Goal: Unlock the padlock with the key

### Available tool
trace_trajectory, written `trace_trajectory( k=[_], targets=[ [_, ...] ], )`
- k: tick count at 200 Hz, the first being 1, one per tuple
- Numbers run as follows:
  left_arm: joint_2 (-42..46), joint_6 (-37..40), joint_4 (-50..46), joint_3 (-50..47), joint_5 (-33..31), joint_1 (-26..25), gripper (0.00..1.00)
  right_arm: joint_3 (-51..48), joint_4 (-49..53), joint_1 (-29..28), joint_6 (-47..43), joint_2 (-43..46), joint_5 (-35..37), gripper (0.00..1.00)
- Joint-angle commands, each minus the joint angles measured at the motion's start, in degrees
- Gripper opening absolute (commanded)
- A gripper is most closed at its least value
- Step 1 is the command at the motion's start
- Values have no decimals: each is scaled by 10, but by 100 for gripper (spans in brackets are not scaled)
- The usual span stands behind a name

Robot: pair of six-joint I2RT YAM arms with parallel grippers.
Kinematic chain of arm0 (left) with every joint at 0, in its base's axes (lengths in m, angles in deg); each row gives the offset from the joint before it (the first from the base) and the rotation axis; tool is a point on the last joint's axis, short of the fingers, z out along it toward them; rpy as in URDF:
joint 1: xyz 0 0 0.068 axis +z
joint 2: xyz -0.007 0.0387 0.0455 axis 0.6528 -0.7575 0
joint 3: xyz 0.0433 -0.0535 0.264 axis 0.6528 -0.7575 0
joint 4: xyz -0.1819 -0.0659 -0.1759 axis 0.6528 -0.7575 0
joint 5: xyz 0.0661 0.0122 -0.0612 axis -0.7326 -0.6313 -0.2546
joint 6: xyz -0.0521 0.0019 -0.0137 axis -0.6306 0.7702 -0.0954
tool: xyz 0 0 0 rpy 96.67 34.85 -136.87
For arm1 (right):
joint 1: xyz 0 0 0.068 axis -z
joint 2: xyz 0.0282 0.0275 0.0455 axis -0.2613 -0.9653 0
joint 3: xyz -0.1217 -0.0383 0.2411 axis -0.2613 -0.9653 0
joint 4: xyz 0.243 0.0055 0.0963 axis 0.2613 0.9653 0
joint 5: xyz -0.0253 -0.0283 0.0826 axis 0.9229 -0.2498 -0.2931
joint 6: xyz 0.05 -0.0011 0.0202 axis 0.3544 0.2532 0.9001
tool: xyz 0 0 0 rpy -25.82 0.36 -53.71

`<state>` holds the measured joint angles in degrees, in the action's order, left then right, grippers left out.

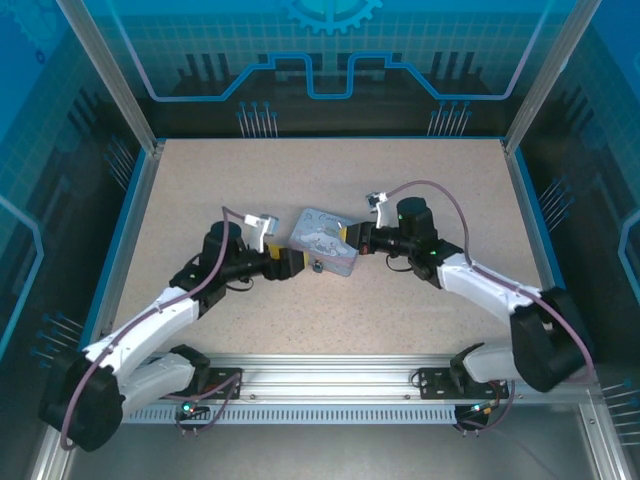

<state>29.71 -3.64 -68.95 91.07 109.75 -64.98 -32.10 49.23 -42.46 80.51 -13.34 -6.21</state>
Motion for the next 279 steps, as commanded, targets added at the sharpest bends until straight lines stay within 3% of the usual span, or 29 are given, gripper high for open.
trace_trajectory(
  k=[1,79,159,279],
  targets=[
    [-39,3,99,-30,18,-5,88,27,-17,6,26,-47,6,0],
    [-183,-4,257,-72,17,-6,89,125,23,5,29,-195,16,0],
    [-228,28,292,-70,16,-6,88,166,144,-12,15,-239,66,0],
    [-352,1,481,-96,33,-13,85,167,230,-35,32,-255,124,0]
  ],
)
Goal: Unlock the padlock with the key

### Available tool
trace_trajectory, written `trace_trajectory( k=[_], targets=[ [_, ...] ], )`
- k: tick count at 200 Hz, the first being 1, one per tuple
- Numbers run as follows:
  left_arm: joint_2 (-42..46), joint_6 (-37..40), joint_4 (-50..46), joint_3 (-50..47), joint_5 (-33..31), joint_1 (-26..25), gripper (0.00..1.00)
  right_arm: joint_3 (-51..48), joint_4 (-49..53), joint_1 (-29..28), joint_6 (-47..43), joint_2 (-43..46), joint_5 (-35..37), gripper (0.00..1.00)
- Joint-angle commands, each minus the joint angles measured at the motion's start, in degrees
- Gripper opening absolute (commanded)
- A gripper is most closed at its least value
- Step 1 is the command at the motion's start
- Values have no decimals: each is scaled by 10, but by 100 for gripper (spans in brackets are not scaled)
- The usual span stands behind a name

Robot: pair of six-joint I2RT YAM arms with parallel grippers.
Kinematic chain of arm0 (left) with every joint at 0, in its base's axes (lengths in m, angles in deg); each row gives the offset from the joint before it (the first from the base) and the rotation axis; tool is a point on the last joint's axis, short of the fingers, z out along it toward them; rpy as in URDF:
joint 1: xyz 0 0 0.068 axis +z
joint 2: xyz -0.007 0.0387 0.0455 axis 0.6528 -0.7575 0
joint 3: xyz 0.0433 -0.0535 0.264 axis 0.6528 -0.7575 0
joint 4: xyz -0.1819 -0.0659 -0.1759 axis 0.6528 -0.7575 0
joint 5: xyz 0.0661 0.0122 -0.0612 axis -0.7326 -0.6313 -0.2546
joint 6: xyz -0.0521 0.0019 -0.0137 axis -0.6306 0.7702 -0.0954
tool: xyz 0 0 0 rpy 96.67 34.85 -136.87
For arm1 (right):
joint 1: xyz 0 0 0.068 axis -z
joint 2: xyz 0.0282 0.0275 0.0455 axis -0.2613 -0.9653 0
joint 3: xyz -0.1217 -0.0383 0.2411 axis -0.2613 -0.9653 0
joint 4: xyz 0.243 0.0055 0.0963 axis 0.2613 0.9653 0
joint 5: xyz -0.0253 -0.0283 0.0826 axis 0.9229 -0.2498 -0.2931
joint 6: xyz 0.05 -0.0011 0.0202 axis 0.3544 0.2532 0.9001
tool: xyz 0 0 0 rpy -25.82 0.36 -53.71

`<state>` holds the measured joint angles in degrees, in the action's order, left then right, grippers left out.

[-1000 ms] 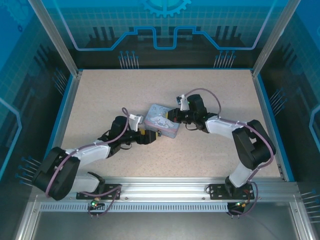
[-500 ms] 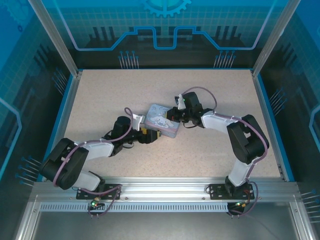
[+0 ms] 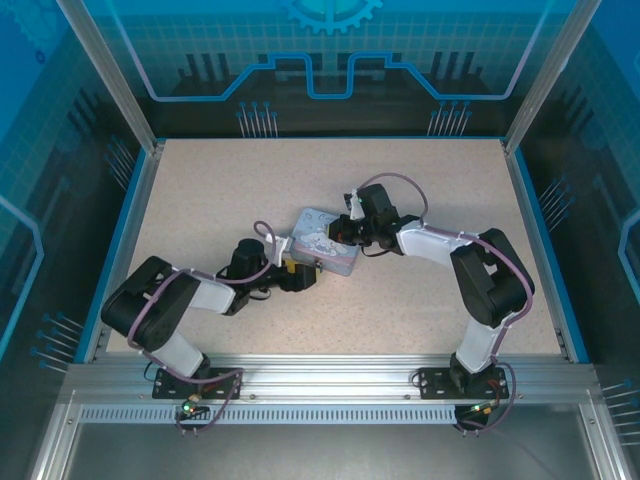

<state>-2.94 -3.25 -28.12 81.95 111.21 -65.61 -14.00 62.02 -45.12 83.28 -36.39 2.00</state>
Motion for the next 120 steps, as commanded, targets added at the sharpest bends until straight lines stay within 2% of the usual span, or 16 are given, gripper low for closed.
trace_trajectory(
  k=[1,74,120],
  targets=[
    [-27,-3,75,-5,19,-7,85,-14,102,-8,4,-25,42,0],
    [-130,-5,203,0,-20,-29,79,-17,101,-9,7,-19,41,0],
    [-151,15,205,4,-60,-38,76,-15,110,-13,6,-17,47,0]
  ],
)
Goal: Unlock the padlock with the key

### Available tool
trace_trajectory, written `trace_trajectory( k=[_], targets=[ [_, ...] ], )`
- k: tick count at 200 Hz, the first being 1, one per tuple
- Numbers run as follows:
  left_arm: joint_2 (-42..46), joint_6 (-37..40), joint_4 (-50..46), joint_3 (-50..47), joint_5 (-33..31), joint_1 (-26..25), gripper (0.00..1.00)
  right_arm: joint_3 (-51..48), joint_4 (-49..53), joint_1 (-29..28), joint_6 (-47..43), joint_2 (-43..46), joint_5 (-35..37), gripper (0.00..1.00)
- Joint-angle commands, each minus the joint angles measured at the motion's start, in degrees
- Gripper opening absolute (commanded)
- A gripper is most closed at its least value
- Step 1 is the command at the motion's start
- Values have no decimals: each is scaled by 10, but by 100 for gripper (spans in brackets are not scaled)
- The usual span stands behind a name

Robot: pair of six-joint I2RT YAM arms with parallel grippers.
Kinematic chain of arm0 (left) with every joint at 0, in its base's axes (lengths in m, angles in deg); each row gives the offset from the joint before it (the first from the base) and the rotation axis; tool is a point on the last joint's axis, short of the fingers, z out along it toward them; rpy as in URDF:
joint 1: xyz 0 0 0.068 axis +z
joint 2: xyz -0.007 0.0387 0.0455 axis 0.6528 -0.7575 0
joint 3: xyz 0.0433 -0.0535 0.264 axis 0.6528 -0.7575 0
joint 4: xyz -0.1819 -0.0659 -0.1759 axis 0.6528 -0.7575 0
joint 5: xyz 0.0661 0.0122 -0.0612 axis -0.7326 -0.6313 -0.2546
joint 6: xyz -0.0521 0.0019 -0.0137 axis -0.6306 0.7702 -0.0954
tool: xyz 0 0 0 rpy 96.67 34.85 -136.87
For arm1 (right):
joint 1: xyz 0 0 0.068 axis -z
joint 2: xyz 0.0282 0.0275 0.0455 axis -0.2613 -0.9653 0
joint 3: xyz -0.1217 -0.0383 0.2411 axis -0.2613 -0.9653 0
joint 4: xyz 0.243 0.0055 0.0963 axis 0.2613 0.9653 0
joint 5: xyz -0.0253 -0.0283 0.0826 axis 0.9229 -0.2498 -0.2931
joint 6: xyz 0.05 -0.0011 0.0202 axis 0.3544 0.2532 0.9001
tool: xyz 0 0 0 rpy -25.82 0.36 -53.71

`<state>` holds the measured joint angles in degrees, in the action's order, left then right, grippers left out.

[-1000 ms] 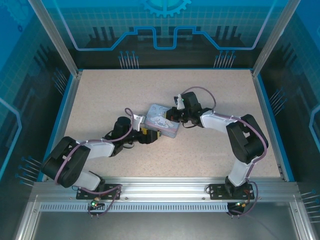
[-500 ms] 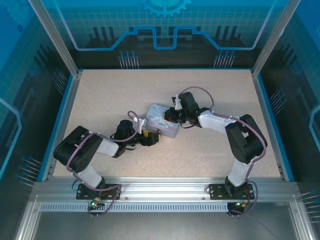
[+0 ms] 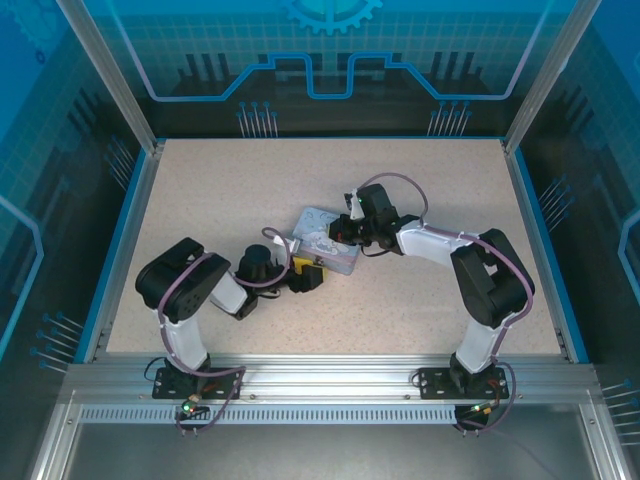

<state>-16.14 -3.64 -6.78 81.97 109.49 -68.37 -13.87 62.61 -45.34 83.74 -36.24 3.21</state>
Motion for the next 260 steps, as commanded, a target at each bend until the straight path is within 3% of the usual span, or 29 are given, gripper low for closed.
trace_trajectory(
  k=[1,41,92,158,260],
  targets=[
    [-18,20,-9,4,-45,-12,76,-17,104,-11,1,-18,35,0],
    [-21,48,-33,9,-89,-22,75,-16,106,-13,2,-16,37,0],
    [-61,13,-19,44,-5,-22,65,-13,109,-14,0,-18,37,0],
    [-68,3,-48,68,45,-23,57,-19,102,-13,2,-23,37,0],
    [-75,-21,-60,96,47,-24,54,-26,95,-14,3,-21,33,0]
  ],
)
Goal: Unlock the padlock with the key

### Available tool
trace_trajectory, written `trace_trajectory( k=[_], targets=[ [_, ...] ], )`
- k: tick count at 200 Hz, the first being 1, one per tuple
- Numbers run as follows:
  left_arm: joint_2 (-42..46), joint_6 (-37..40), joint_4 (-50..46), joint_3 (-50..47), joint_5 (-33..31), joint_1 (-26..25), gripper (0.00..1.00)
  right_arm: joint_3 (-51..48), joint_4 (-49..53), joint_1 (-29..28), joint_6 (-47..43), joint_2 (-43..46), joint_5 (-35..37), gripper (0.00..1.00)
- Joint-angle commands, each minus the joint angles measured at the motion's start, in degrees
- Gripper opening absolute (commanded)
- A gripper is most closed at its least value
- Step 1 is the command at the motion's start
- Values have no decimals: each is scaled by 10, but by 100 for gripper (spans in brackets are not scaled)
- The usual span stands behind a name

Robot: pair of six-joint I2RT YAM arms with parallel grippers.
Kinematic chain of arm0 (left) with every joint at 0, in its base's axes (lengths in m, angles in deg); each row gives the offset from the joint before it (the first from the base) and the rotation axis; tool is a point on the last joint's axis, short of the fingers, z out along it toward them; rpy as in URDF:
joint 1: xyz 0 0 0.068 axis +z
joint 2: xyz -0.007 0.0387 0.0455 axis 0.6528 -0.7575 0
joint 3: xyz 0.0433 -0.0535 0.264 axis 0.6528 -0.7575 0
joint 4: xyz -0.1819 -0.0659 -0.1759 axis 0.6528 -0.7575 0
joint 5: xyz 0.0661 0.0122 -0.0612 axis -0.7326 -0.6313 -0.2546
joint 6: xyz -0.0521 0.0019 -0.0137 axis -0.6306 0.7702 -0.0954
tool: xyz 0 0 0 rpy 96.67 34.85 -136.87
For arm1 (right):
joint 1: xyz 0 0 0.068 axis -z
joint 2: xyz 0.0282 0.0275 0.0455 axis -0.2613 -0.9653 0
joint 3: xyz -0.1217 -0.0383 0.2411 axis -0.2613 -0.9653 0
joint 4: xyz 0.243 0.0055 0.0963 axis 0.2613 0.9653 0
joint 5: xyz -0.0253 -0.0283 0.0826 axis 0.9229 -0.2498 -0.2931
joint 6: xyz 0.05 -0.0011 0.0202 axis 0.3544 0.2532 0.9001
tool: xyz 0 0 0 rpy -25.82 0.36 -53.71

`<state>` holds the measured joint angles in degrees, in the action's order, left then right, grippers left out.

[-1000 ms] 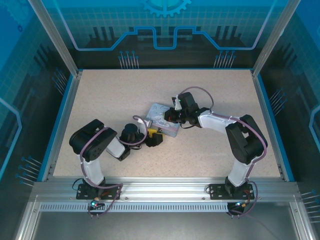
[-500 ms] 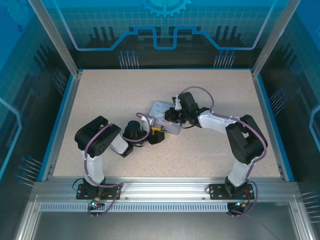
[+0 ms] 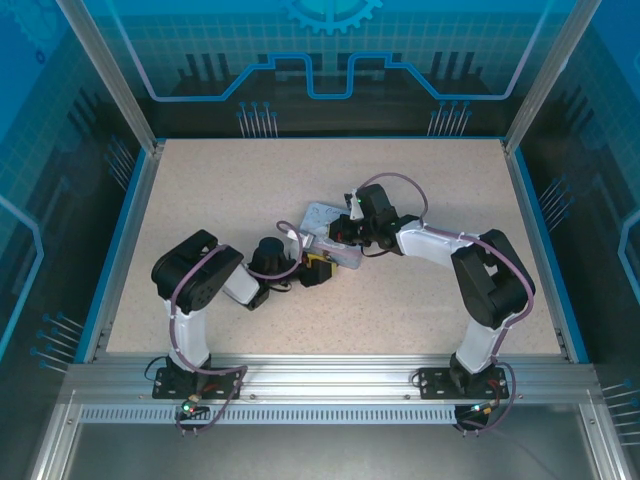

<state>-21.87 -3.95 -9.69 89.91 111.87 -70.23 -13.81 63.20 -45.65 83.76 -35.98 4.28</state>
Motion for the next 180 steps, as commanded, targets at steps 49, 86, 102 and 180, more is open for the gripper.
trace_trajectory(
  k=[49,86,102,180],
  targets=[
    [-15,-23,-82,35,-26,-7,56,-28,89,-10,6,-23,23,0],
    [-3,-28,-125,48,-72,-10,55,-28,88,-11,9,-26,25,0],
    [1,-30,-148,58,-92,-13,55,-28,89,-11,11,-26,24,0],
    [1,-44,-196,91,-134,-16,39,-33,82,-11,12,-26,23,0]
  ],
)
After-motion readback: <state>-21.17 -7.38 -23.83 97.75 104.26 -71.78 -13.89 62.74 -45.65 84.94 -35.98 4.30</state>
